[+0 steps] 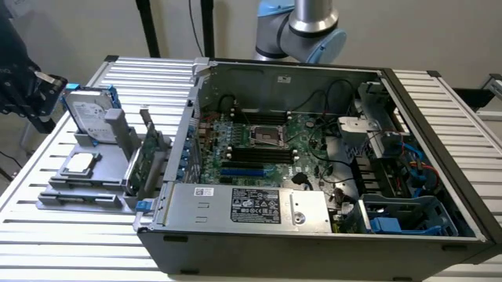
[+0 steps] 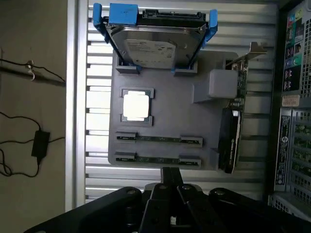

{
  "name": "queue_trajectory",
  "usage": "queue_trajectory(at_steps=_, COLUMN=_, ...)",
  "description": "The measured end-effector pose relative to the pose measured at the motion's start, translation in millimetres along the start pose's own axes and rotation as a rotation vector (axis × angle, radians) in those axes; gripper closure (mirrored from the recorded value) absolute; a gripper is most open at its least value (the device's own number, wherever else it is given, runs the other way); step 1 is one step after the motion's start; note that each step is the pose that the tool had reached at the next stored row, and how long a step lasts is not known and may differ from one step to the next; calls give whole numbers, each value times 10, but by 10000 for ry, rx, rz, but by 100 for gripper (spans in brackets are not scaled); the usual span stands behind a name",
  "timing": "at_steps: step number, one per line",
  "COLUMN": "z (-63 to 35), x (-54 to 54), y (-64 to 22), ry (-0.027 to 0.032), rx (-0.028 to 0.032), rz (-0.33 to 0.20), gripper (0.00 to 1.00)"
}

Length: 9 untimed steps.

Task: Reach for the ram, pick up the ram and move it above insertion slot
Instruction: 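Reach for the ram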

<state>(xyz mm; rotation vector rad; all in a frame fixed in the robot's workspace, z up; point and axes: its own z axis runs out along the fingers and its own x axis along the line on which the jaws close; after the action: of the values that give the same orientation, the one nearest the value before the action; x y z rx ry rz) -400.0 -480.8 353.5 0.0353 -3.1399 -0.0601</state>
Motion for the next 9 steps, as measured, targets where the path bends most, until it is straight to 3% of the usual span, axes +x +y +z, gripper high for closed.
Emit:
queue_trajectory(at_steps=2, z=15, x=1, y=-46, ry=0, rx=0, rz=-10, gripper=89)
queue_trajectory(at_steps=9, z=15, x=1, y=-47, ry=1, rx=0, rz=-9, gripper=89)
